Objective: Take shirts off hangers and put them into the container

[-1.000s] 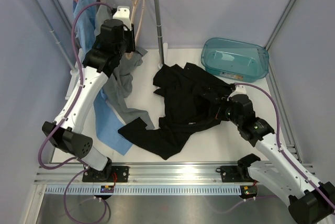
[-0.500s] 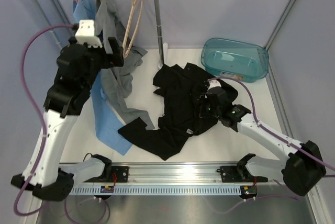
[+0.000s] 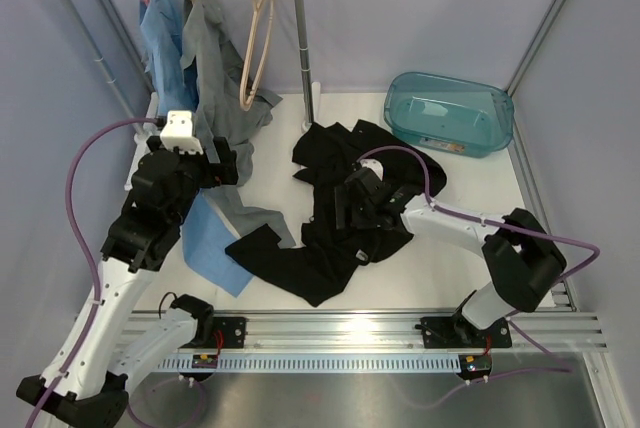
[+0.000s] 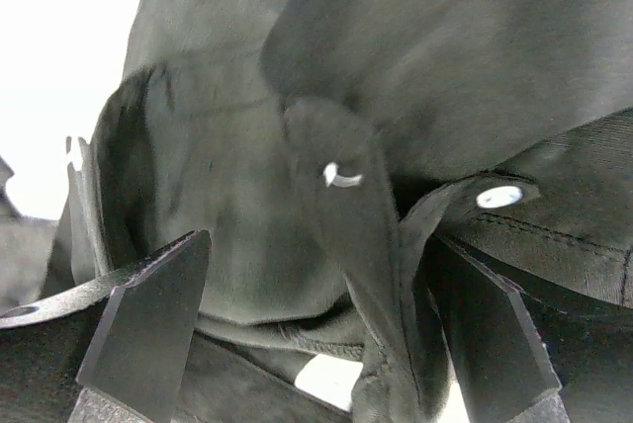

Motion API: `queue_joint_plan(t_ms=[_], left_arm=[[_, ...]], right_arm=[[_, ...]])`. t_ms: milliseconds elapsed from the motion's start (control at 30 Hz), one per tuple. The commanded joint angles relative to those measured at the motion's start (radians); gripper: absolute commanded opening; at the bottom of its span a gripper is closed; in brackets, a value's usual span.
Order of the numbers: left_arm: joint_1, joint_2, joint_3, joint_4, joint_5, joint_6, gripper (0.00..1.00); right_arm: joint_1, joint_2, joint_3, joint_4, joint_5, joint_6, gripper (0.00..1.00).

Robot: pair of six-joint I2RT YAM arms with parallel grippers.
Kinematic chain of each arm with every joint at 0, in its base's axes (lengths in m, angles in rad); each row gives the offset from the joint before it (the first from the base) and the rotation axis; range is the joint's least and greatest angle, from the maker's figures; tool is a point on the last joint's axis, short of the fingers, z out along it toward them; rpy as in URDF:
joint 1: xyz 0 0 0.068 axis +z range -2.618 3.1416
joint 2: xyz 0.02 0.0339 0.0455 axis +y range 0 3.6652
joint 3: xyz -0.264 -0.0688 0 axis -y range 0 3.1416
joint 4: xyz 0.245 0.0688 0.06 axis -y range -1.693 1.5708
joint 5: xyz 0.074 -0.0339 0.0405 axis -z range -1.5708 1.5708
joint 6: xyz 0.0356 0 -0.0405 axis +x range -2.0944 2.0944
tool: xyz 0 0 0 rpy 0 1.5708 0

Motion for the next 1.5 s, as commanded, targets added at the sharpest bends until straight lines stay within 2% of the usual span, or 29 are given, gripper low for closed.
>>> queue_joint_plan(t_ms=[0,67,200,433,467,533,567,667,700,767,833,933,1067,1167,1233,1367,1467], left_arm=[[0.005,-0.061,-0.024,0.129,-0.059,0.029,0.99],[0.005,-0.072,-0.045,0.140,-0.055,0.031,0.99],[0.006,-0.095,-0.067,0.155,-0.070,0.031,0.99],[0.011,-0.114,-0.091,0.164,-0.087,0.035,0.99],[0.012,-0.115,-0.093,0.164,-0.093,0.034,0.99],[0.014,-0.120,-0.096,0.164,-0.099,0.032,0.99],[0.014,-0.121,-0.097,0.166,-0.105,0.031,0.99],[0.015,-0.138,-0.110,0.174,-0.115,0.032,0.99],[0.015,-0.141,-0.114,0.180,-0.116,0.034,0.99],[0.017,-0.149,-0.120,0.180,-0.119,0.032,0.99],[0.017,-0.149,-0.123,0.181,-0.118,0.032,0.99],[0.019,-0.149,-0.122,0.183,-0.118,0.032,0.99],[0.020,-0.149,-0.123,0.183,-0.121,0.032,0.99],[0.020,-0.147,-0.123,0.181,-0.125,0.034,0.99],[0.020,-0.143,-0.125,0.181,-0.130,0.035,0.99],[0.023,-0.140,-0.125,0.181,-0.131,0.035,0.99],[0.025,-0.138,-0.126,0.181,-0.136,0.034,0.99]], right_arm=[[0.029,0.050,0.083,-0.057,0.171,0.138,1.00],[0.040,0.099,0.127,-0.095,0.251,0.187,0.99],[0.041,0.193,0.189,-0.128,0.270,0.276,0.99],[0.040,0.348,0.276,-0.176,0.297,0.330,0.99],[0.040,0.374,0.287,-0.178,0.297,0.332,0.96],[0.035,0.397,0.292,-0.181,0.300,0.338,0.85],[0.032,0.411,0.289,-0.181,0.294,0.341,0.70],[-0.006,0.405,0.250,-0.149,0.262,0.353,0.47],[-0.018,0.397,0.238,-0.130,0.256,0.358,0.33],[-0.037,0.363,0.203,-0.110,0.257,0.356,0.19],[-0.051,0.326,0.181,-0.098,0.273,0.341,0.00],[-0.054,0.222,0.213,-0.139,0.346,0.268,0.00],[-0.092,0.006,0.313,-0.207,0.479,0.156,0.00],[-0.147,-0.118,0.414,-0.199,0.510,0.033,0.00],[-0.193,-0.170,0.504,-0.153,0.504,-0.106,0.00],[-0.248,-0.185,0.726,-0.072,0.521,-0.298,0.00],[-0.310,-0.117,0.900,-0.026,0.515,-0.407,0.00]])
